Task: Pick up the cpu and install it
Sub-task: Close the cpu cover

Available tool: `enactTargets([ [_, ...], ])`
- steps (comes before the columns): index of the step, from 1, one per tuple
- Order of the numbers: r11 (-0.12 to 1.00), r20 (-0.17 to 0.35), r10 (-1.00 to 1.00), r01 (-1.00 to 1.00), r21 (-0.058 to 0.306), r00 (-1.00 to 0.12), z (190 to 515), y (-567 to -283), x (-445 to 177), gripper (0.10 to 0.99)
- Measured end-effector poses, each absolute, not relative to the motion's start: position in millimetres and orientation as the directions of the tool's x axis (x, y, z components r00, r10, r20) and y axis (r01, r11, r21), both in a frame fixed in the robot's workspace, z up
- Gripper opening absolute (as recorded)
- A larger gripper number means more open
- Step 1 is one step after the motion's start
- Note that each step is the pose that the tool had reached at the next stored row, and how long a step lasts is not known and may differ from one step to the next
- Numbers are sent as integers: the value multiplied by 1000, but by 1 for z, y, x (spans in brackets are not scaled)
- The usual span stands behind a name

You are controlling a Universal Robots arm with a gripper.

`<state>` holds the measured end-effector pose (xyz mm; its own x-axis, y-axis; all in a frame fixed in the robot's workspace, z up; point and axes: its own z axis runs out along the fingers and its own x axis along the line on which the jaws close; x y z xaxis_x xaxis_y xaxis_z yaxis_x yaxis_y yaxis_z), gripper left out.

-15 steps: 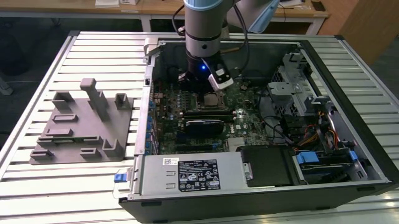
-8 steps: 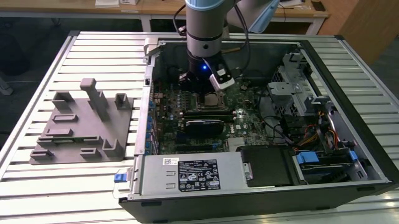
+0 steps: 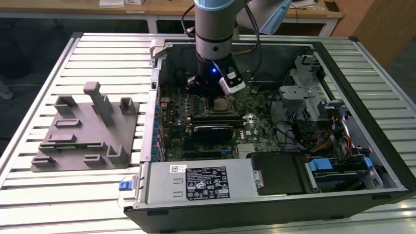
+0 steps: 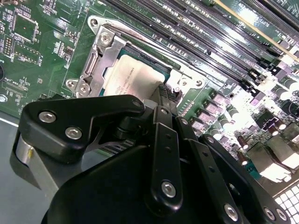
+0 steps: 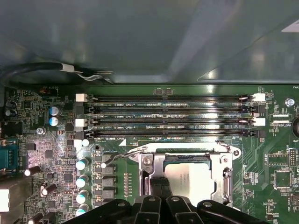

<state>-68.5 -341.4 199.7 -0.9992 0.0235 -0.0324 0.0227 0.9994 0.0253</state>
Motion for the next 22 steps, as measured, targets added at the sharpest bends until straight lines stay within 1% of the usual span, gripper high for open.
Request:
enactTargets([
  [6,999,-32,23,23,25,-999,204,-341,-68,106],
  [15,999,-32,23,23,25,-999,221,-341,-68,106],
  [22,999,-32,23,23,25,-999,222,-341,-63,106],
])
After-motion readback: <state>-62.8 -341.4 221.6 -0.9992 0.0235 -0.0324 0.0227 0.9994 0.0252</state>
